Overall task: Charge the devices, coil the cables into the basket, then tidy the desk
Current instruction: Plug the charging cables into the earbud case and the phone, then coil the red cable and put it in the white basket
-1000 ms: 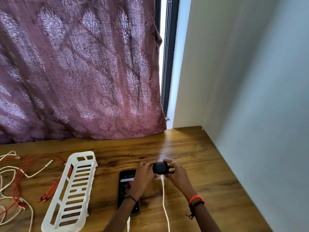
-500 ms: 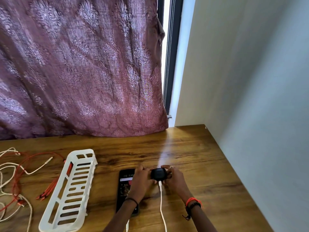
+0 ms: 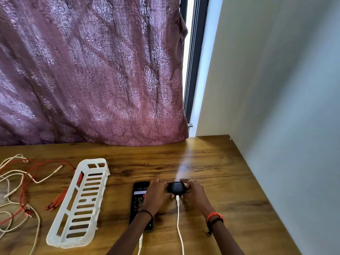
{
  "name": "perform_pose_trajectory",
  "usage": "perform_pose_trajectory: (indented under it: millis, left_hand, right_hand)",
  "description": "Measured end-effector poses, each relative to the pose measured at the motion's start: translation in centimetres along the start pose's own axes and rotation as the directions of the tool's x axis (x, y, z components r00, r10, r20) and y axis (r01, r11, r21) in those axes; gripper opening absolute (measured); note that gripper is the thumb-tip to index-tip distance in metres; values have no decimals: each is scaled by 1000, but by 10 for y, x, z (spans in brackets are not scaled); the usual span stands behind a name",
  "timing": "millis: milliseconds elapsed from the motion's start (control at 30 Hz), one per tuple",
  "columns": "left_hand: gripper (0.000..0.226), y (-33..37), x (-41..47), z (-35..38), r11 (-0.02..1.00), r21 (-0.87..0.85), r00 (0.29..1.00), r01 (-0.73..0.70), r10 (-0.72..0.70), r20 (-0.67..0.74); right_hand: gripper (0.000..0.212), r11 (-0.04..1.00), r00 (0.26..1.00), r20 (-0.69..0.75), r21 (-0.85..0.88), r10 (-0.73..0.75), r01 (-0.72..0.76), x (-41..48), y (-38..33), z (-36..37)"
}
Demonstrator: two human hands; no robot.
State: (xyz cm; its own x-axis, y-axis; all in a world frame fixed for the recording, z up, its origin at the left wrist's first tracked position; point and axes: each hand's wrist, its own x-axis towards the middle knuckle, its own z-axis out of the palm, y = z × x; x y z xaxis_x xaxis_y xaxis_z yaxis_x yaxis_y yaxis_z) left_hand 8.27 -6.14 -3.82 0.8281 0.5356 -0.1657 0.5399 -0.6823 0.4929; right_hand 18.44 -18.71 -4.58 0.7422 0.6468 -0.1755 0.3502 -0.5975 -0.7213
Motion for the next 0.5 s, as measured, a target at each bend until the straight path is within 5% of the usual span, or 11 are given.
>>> perform_pose_trajectory:
  millis: [267, 500]
  left_hand:
    - [62, 1, -2, -3, 999, -39, 1000, -11, 11, -7]
    - [59, -16, -13, -33, 980, -196, 992, 23, -46, -114]
  right_hand:
    - [43, 998, 998, 2, 14, 69, -69, 0, 2, -7]
    - [52, 993, 993, -30, -27, 112, -113, 0, -12, -28]
